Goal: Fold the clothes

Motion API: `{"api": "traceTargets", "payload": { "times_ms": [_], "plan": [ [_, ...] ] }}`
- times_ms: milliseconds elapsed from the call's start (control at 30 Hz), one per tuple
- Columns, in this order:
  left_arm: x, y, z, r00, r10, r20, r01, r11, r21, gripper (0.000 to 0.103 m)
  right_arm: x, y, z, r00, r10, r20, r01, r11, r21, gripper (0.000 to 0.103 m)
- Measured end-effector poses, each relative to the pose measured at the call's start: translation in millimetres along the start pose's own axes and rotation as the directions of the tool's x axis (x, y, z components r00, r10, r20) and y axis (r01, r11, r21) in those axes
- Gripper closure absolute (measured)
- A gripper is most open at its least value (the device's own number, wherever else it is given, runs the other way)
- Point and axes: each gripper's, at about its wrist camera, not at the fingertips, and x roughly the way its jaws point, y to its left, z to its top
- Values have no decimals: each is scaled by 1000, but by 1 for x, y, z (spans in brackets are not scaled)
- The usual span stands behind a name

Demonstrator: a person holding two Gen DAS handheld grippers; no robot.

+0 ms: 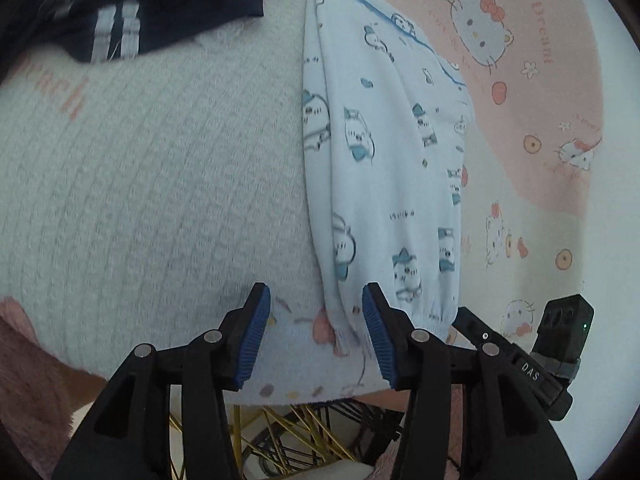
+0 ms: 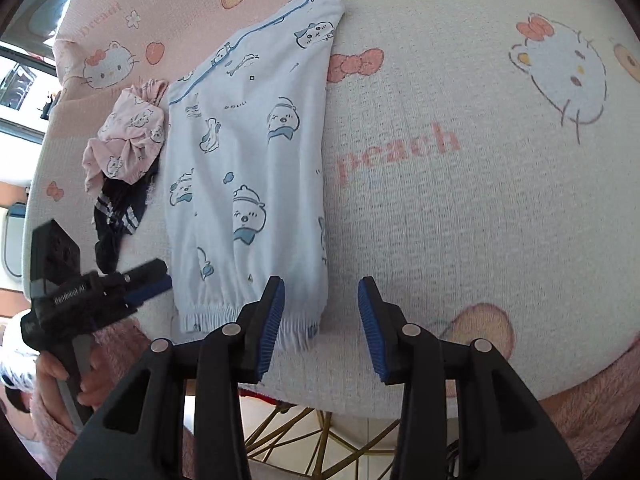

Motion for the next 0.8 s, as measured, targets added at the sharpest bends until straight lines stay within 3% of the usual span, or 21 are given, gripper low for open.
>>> {"api": "traceTargets", "payload": {
  "times_ms": [67,133,233,500,567,600,733,800],
  "plan": [
    [5,1,-10,999,-45,-16,44,999,-9,52,-5,-6,-6,1000,15,4,-15,1000,27,62],
    [10,-2,-12,997,-74,-20,74,997,-10,52,1,-8,-7,998,55,6,-56,997,53,53],
    [18,-7,-15,994,-111,-24,111,994,-10,52,-4,-14,-16,994,110,-3,-109,989,101,53],
    [18,-20,-16,997,-77,-11,77,996,35,55,16,6,-17,994,105,-20,-105,994,38,53],
    [19,-23,-16,998,-68,-7,69,997,46,81,20,8,-18,995,102,0,-102,994,33,53],
    [19,-25,-16,998,-64,-6,64,997,52,82,22,10,-18,995,98,15,-98,995,33,53],
    [19,-31,-17,999,-47,2,47,996,74,84,25,20,-20,998,52,32,-52,999,3,76],
    [9,-36,-20,999,-32,16,30,994,108,85,21,25,-25,997,65,30,-64,998,-5,79]
  ]
}}
